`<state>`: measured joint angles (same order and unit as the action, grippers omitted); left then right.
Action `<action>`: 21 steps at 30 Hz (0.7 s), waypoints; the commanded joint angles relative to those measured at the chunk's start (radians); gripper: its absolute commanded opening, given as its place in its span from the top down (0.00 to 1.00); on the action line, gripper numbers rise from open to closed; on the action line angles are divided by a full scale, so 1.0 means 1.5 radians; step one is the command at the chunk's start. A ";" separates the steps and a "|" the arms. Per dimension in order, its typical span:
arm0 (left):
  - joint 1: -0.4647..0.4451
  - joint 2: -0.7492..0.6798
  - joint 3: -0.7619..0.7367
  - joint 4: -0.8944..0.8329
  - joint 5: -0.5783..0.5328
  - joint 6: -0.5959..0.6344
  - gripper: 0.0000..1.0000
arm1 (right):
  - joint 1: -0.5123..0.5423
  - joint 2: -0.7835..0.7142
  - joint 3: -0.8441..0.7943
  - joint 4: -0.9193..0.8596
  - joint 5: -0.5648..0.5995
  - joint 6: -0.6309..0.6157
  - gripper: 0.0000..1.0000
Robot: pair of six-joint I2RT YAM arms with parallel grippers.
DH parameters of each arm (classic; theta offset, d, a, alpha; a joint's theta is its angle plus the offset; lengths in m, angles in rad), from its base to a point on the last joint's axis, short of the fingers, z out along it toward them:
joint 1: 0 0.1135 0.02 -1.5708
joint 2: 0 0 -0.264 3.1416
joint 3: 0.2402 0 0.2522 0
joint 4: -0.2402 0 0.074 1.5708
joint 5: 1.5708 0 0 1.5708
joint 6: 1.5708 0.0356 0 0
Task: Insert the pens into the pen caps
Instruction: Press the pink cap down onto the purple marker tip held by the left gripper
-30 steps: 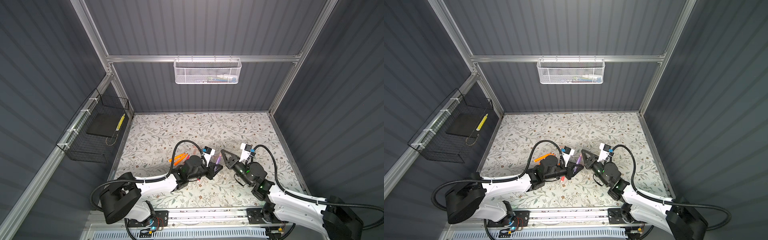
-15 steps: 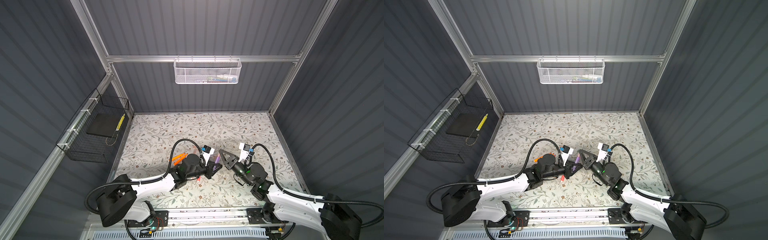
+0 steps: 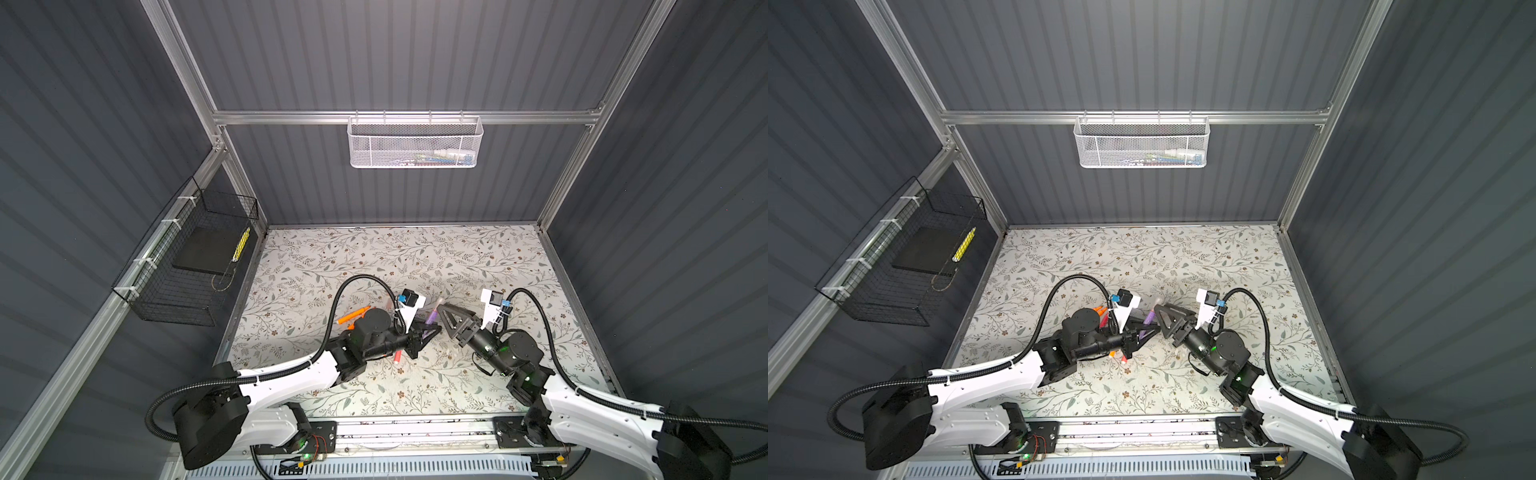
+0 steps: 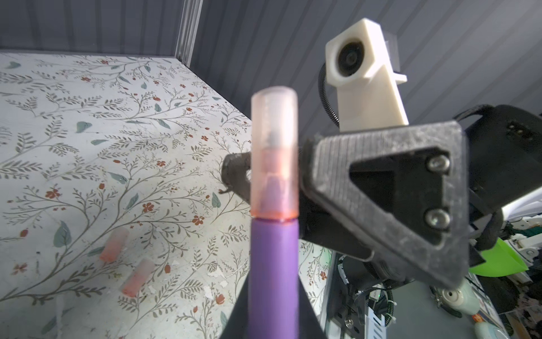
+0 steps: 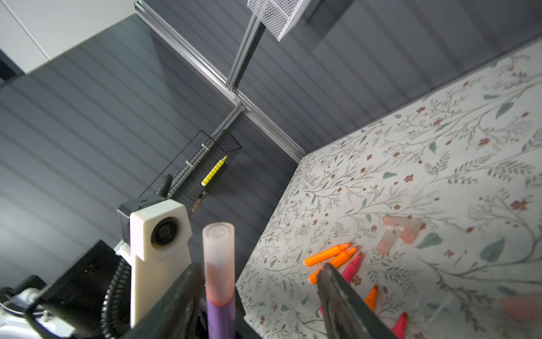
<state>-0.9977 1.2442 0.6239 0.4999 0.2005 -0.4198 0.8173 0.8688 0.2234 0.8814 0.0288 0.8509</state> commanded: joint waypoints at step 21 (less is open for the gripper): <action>-0.005 -0.023 -0.092 0.017 0.019 0.103 1.00 | 0.001 -0.021 0.090 -0.167 0.021 -0.084 0.34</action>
<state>-1.0004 1.2045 0.4980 0.4805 0.2108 -0.2798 0.8173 0.7940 0.3164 0.6037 0.0994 0.7265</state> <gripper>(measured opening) 0.174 0.675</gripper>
